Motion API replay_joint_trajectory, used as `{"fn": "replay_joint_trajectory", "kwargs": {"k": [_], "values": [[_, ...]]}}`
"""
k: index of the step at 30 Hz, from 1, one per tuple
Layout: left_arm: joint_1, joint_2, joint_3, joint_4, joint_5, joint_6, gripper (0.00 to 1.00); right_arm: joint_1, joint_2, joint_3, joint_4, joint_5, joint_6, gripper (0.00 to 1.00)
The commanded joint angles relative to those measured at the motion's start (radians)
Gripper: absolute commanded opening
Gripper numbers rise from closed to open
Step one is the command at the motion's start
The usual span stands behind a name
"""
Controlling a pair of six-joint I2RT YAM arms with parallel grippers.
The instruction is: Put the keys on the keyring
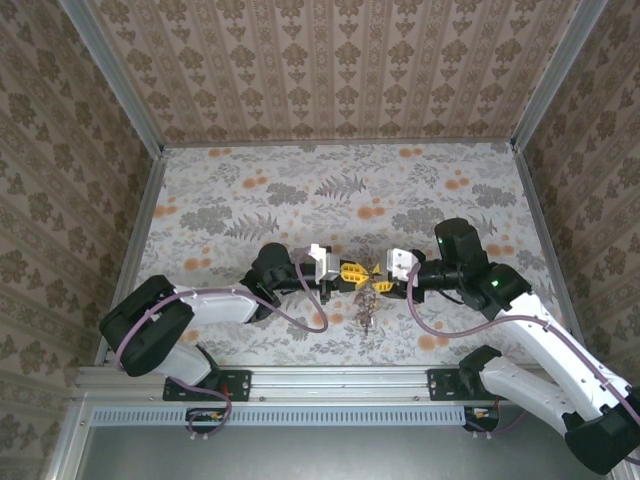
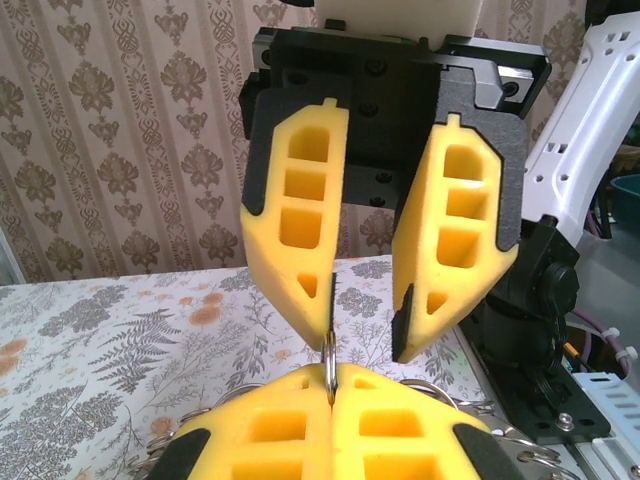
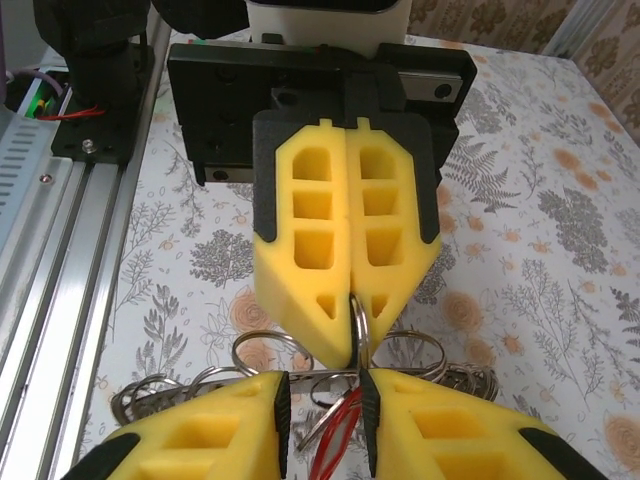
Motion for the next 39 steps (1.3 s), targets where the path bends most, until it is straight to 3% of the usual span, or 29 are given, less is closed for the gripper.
{"fn": "replay_joint_trajectory", "kwargs": {"k": [1, 4, 12, 13, 17, 24, 33, 39], "values": [[-0.011, -0.029, 0.002, 0.088, 0.036, -0.002, 0.0, -0.004, 0.024, 0.004, 0.026, -0.028, 0.006, 0.29], [-0.012, -0.028, 0.003, 0.089, 0.039, -0.001, 0.0, -0.004, 0.039, 0.011, 0.022, -0.04, 0.003, 0.28], [-0.011, -0.021, 0.006, 0.086, 0.039, -0.006, 0.0, -0.005, 0.055, 0.024, 0.016, -0.058, -0.001, 0.01], [-0.011, -0.022, 0.003, 0.086, 0.034, -0.009, 0.05, -0.005, 0.056, 0.029, 0.012, -0.056, -0.004, 0.0], [-0.002, -0.051, -0.011, 0.037, 0.024, -0.02, 0.22, -0.005, 0.061, 0.05, -0.017, -0.013, -0.01, 0.0], [-0.002, -0.155, 0.029, -0.357, -0.002, 0.142, 0.14, -0.004, 0.085, 0.081, -0.059, 0.018, -0.001, 0.0], [-0.002, -0.151, 0.009, -0.353, -0.061, 0.133, 0.29, -0.004, 0.078, 0.064, -0.009, 0.005, 0.018, 0.0], [-0.004, -0.125, 0.038, -0.353, -0.071, 0.125, 0.29, -0.004, 0.08, 0.063, 0.008, -0.004, 0.035, 0.0]]}}
